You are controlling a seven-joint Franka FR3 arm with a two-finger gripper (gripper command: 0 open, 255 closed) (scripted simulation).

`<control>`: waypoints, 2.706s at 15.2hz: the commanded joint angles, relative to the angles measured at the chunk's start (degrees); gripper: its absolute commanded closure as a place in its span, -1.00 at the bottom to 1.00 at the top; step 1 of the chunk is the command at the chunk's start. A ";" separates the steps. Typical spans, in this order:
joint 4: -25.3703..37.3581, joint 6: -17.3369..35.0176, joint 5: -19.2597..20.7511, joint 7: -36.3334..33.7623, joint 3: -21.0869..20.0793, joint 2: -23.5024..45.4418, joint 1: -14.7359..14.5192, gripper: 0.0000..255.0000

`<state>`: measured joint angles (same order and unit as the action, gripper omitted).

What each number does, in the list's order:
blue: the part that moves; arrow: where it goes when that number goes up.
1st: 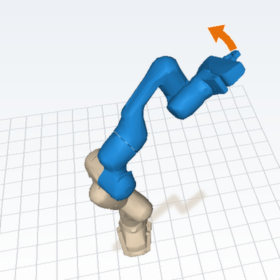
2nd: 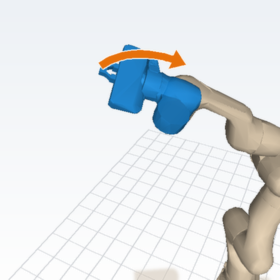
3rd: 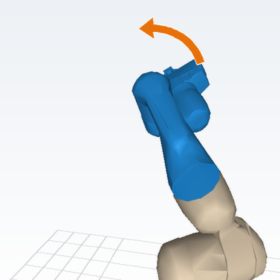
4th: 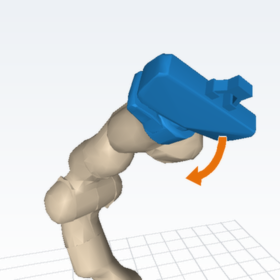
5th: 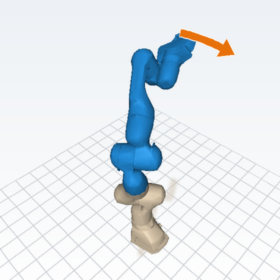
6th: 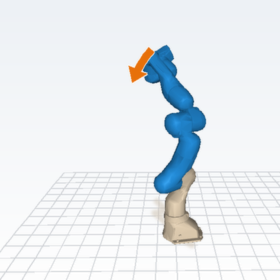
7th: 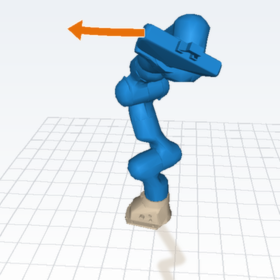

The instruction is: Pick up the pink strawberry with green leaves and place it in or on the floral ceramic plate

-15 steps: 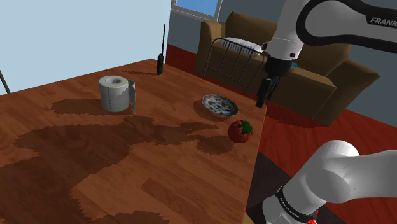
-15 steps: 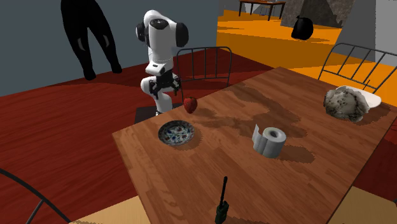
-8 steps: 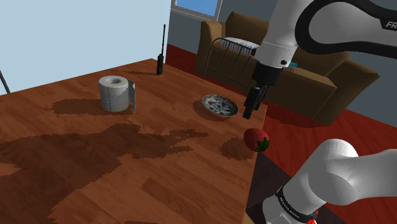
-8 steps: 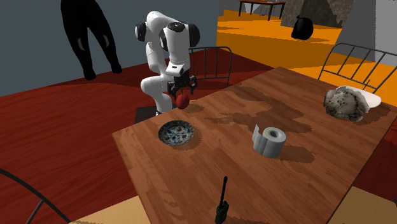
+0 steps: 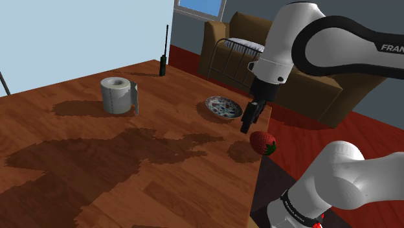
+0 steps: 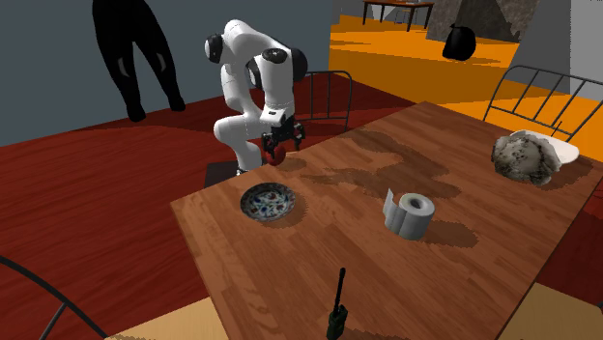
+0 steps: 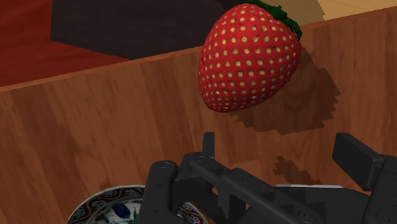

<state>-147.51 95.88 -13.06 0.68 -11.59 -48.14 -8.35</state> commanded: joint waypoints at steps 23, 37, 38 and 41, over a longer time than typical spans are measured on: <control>-5.28 -5.50 0.25 -9.43 -3.08 -13.20 1.07 -1.00; -13.27 -6.70 -1.48 -15.83 -6.95 -23.59 0.29 -1.00; -13.27 -6.70 -1.48 -15.83 -6.95 -23.59 0.29 -1.00; -13.25 -6.72 -1.48 -15.83 -6.95 -23.59 0.29 -1.00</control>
<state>-160.76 89.17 -14.54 -15.15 -18.53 -71.73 -8.06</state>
